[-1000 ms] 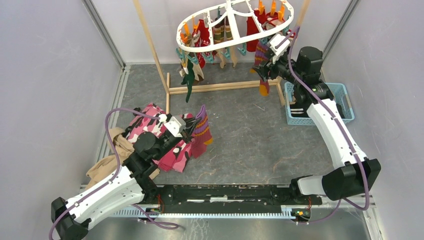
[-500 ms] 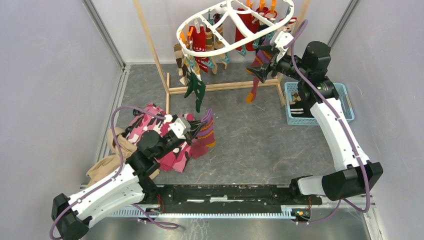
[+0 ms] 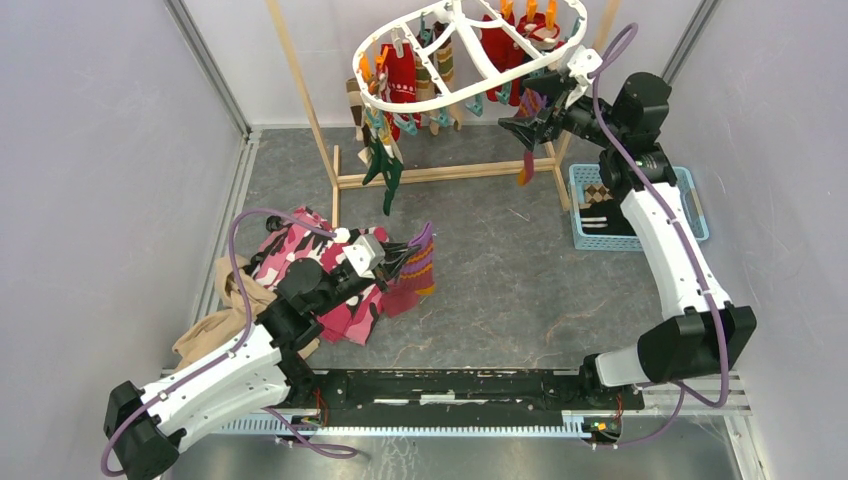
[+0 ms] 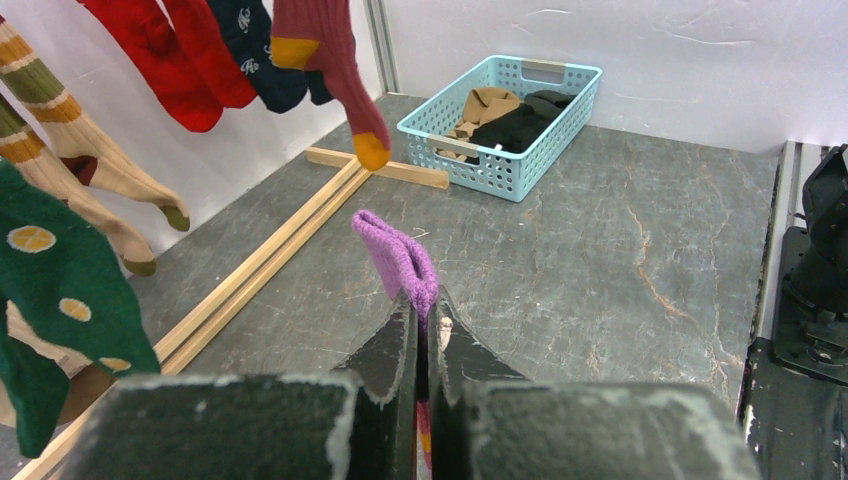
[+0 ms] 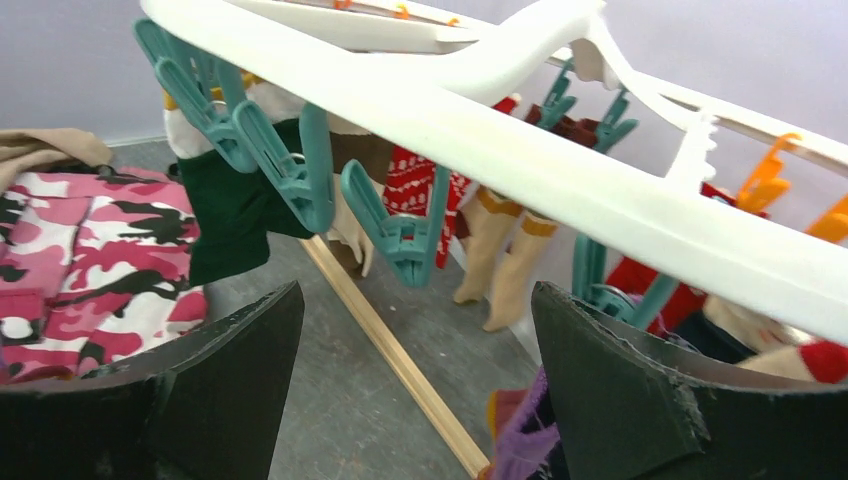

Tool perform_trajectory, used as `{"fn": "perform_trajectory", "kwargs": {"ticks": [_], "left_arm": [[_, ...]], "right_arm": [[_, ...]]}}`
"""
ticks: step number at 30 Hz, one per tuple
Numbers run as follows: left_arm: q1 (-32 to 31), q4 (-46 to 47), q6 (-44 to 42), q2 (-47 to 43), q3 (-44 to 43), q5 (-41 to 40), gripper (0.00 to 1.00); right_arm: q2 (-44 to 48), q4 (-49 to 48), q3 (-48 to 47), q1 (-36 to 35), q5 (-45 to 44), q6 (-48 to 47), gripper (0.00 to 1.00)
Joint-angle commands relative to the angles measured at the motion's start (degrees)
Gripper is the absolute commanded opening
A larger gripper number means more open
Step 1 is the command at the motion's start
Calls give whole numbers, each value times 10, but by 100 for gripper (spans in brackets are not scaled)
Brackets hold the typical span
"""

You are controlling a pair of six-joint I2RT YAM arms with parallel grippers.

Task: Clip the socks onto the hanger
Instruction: Rotate the hanger at the clothesline, then open the clamp at the hanger.

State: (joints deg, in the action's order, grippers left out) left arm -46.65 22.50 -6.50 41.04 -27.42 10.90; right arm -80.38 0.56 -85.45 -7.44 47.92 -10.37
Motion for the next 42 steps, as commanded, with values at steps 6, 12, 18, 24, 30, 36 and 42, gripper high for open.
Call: {"fn": "perform_trajectory", "kwargs": {"ticks": [6,12,18,24,30,36,42], "left_arm": [[1,29,12,-2,-12,16,2],[1,35,13,2,-11,19,2],[1,43,16,11,-12,26,2],[0,47,19,14,-13,29,2],[0,51,21,19,-14,33,2],[0,53,24,20,-16,35,2],[0,54,25,20,-16,38,2]], "right_arm": [[-31,-113,-33,-1,59,103,91],[-27,-162,-19,-1,66,165,92],[-26,-194,-10,-1,64,176,91],[-20,-176,-16,-2,56,146,89],[-21,-172,-22,-3,37,148,83],[-19,-172,-26,-4,18,162,80],[-20,-170,-30,-4,8,165,80]]}}
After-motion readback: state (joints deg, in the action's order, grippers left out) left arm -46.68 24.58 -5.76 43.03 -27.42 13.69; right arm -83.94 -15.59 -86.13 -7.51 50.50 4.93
